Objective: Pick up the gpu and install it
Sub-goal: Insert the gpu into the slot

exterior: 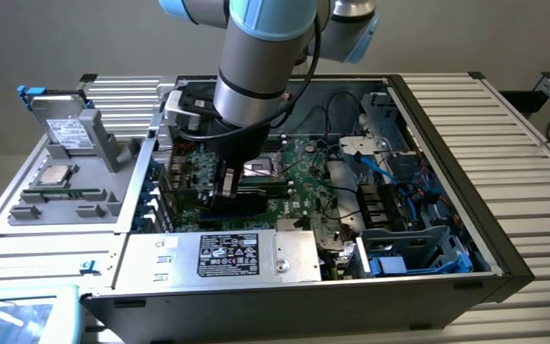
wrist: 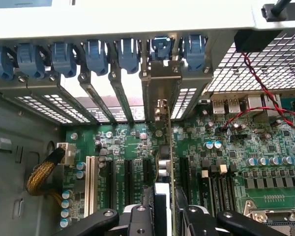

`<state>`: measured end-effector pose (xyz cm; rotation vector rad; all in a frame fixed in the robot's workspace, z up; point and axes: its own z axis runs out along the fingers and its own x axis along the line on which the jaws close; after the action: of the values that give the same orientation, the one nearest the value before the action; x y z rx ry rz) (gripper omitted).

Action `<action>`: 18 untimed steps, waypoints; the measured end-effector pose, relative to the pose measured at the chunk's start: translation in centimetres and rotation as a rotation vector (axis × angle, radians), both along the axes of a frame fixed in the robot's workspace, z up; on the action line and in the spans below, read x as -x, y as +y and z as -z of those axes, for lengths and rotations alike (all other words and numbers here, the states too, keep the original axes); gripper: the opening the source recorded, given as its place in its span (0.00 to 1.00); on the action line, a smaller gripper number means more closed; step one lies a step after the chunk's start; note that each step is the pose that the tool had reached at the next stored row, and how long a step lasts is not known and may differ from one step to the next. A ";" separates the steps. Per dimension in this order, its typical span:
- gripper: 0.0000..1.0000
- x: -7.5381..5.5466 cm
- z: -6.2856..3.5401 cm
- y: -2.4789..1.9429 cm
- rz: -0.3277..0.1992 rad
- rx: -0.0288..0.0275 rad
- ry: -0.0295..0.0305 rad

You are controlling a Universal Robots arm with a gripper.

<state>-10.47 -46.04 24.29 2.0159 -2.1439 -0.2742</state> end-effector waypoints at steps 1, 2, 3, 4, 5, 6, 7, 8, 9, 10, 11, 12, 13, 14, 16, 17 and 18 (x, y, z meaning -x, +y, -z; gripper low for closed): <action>0.27 0.0 0.02 0.02 0.000 0.0000 0.0000; 0.27 0.0 0.04 0.05 0.000 0.0002 0.0000; 0.27 0.0 0.04 0.06 0.000 0.0003 0.0001; 0.27 0.0 0.05 0.06 0.000 0.0003 0.0001; 0.27 0.0 0.05 0.06 0.000 0.0003 0.0000; 0.27 0.1 0.06 0.07 0.000 0.0001 -0.0003; 0.27 0.1 0.07 0.07 0.000 -0.0001 -0.0003; 0.27 0.2 0.09 0.07 0.000 -0.0003 -0.0004; 0.27 0.3 0.10 0.07 0.000 -0.0004 -0.0006; 0.27 0.3 0.10 0.04 -0.001 -0.0003 -0.0004; 0.27 0.3 0.10 0.01 -0.001 -0.0003 -0.0002; 0.27 0.3 0.11 -0.03 -0.002 -0.0002 -0.0001; 0.27 0.3 0.13 -0.06 -0.001 -0.0001 -0.0001; 0.27 0.3 0.15 -0.10 -0.001 0.0000 -0.0001; 0.27 0.4 0.20 -0.14 -0.001 0.0001 -0.0001; 0.27 0.4 0.22 -0.15 0.000 0.0003 0.0000; 0.27 0.4 0.25 -0.16 0.000 0.0004 0.0000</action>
<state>-10.84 -46.20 24.04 2.0161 -2.1433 -0.2737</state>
